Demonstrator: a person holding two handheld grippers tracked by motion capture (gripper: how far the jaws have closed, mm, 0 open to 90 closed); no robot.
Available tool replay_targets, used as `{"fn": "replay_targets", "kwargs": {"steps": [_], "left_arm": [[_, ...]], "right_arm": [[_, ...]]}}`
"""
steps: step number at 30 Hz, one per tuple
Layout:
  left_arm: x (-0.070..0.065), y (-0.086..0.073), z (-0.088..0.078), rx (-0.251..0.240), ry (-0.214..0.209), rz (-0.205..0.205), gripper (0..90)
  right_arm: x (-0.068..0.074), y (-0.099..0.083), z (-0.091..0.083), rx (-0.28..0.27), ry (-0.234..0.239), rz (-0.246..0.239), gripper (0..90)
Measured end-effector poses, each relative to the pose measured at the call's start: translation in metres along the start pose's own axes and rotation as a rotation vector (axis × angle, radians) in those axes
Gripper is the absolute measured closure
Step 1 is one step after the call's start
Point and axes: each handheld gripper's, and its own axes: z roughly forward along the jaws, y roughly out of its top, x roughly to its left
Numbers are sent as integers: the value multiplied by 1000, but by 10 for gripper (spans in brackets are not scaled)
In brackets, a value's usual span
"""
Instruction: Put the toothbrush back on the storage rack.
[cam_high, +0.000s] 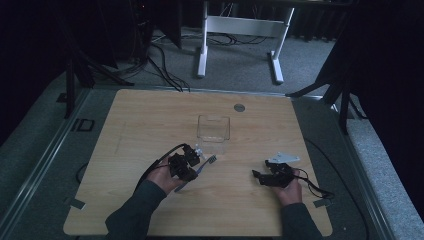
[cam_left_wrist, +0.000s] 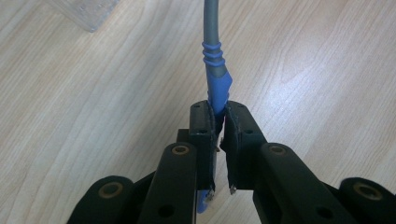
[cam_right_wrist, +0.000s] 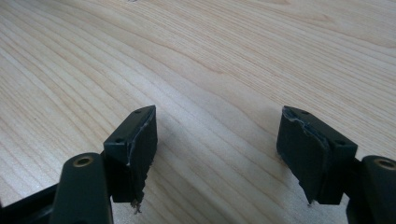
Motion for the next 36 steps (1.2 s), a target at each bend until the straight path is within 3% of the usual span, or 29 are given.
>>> {"fn": "replay_targets", "kwargs": {"steps": [19, 36], "left_arm": [[12, -7, -29, -99, 59, -61, 823], [20, -9, -41, -198, 94, -115, 822]], "right_arm": [[0, 0, 0, 0, 0, 2, 285], [0, 0, 0, -2, -1, -1, 285]]}}
